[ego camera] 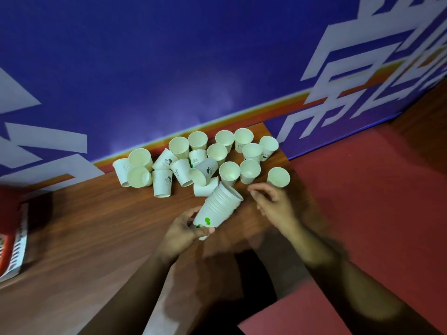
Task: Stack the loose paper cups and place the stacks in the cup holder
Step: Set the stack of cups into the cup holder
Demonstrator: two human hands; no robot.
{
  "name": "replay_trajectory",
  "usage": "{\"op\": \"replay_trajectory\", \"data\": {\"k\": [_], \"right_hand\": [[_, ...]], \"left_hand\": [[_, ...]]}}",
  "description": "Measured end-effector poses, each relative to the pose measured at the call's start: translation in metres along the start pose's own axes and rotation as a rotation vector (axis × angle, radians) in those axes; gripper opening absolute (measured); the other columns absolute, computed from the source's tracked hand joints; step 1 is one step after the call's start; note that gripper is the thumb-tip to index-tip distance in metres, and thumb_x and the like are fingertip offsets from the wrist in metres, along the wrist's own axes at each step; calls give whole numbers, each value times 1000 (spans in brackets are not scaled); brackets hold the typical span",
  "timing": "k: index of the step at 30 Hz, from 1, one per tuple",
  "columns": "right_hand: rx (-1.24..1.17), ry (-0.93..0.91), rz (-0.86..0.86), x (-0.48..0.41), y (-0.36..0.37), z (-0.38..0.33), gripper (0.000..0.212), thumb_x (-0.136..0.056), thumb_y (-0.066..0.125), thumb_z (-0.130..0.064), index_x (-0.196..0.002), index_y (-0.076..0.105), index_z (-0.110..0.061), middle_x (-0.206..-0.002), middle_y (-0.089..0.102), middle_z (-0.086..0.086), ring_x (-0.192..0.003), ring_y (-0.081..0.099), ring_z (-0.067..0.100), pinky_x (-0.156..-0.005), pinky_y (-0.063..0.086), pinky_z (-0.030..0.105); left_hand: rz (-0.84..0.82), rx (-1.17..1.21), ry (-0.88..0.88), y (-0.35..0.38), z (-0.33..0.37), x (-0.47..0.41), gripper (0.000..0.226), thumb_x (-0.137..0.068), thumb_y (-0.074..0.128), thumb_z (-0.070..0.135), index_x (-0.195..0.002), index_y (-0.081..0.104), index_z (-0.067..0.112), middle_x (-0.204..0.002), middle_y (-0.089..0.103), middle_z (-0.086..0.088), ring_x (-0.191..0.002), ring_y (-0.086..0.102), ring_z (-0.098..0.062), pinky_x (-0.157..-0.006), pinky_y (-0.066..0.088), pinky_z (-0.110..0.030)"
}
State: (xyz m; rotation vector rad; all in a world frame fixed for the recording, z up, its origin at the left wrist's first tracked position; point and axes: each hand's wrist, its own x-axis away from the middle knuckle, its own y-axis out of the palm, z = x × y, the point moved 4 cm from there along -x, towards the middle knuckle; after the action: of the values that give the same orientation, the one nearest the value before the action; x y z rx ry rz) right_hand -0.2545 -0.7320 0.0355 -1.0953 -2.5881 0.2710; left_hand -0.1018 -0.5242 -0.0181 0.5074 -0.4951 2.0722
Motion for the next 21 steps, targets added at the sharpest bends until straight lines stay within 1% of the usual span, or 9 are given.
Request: {"op": "replay_trajectory", "data": {"k": [1,3,5,8,11,13,15,18,21], "right_hand": [[115,-5,99,-12,-14,9,16,-91,63,-11,-106,70,-11,-85,67,-12,-76,62,6,-68,44,19],[421,37,226,-34,-41,31,23,-89,64,-13,-111,67,-9,-110,68,3,-103,63,20,-84,46,24],[624,110,232,-53,-58,54,35,-88,65,-16,-121,63,-7,-127,61,10,-117,57,26,-96,44,30],[746,147,143,-71,-61,78,42,-88,63,-14,-129,59,-6,-133,56,13,-123,53,28,-101,41,32],[772,128,101,-79,-57,95,32,-86,62,-11,-118,66,-7,-124,64,11,-115,60,28,-98,45,32],[784,90,127,-78,-56,97,22,-86,62,-10,-106,71,-8,-112,69,10,-105,65,28,-91,49,31],[735,61,180,-71,-59,88,19,-87,63,-12,-103,71,-9,-107,72,11,-100,67,27,-86,49,28],[526,-17,276,-55,-62,61,14,-89,63,-14,-99,71,-10,-95,74,5,-88,68,19,-77,48,24],[179,47,242,-43,-56,37,8,-92,61,-16,-94,69,-15,-70,64,-9,-65,59,2,-65,44,17]], "left_hand": [[2,-1,-2,3,5,-2,70,-67,92,27,-130,60,27,-117,69,5,-106,68,-10,-81,56,-21],[-13,-2,2,9,15,-6,60,-73,87,16,-126,60,28,-113,70,6,-98,69,-6,-72,55,-15],[-28,-13,2,13,19,-13,60,-74,87,17,-126,60,28,-112,70,7,-97,69,-5,-70,54,-15],[-23,-12,-11,18,15,-22,60,-73,88,22,-125,60,32,-114,70,7,-104,68,-9,-78,54,-19],[-36,-22,-27,24,7,-30,60,-71,89,24,-124,62,35,-113,72,7,-104,69,-10,-82,55,-23],[-56,-20,-47,27,0,-36,68,-65,92,31,-127,63,33,-115,73,6,-107,70,-13,-89,57,-30],[-66,-21,-59,27,-5,-40,68,-64,92,31,-126,63,32,-115,74,6,-107,70,-14,-90,57,-32],[-58,-37,-74,30,-4,-43,56,-73,87,19,-121,62,31,-112,73,5,-103,70,-13,-81,55,-22],[-65,-38,-96,33,-3,-49,45,-77,84,13,-111,61,32,-114,73,-1,-104,69,-15,-83,54,-25]]}}
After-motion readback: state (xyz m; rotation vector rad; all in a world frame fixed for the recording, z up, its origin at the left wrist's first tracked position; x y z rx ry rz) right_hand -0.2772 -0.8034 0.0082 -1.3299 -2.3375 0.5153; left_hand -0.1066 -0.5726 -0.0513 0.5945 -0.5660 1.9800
